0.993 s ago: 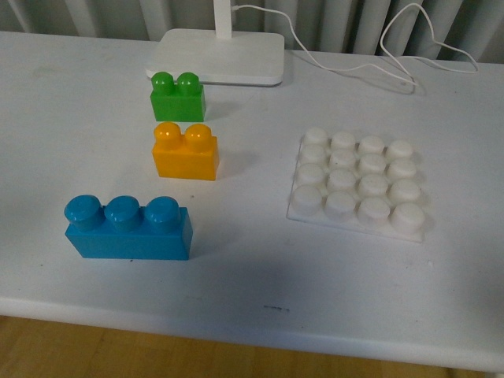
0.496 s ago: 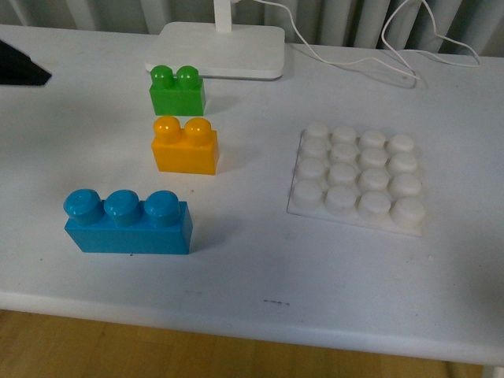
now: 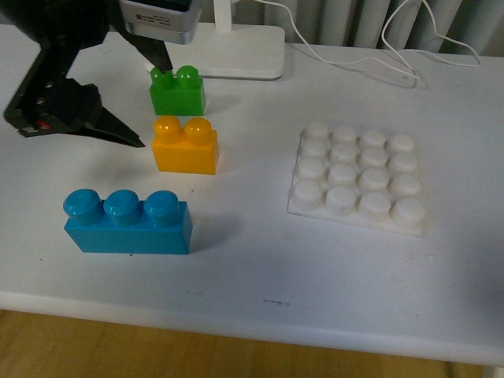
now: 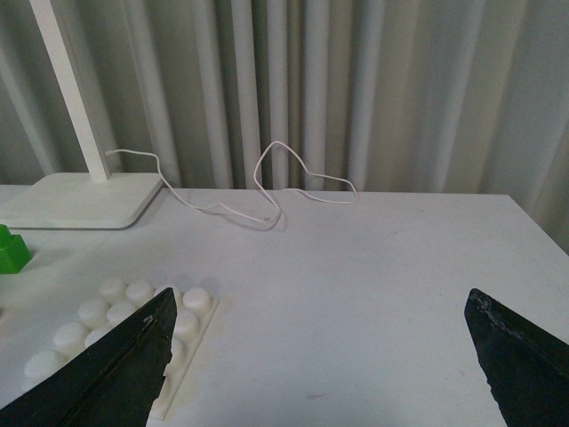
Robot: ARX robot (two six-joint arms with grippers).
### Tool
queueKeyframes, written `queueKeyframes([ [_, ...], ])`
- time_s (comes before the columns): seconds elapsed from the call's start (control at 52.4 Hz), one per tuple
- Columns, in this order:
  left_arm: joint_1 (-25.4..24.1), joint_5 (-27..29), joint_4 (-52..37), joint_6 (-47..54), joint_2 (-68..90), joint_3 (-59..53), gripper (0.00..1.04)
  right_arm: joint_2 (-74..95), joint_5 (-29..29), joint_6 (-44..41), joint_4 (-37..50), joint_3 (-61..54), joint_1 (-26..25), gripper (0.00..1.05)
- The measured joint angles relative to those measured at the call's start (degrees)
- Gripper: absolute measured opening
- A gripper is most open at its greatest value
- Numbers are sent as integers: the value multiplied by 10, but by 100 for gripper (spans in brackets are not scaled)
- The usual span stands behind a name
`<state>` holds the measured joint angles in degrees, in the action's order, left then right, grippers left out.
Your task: Insert yellow block into base center
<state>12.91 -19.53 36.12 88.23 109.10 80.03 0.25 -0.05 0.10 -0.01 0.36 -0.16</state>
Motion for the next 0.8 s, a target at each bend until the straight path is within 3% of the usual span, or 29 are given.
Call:
queueKeyframes([
  [0.802,45,12,33,-21,124,110,98,0,0,0,0,0,0,95],
])
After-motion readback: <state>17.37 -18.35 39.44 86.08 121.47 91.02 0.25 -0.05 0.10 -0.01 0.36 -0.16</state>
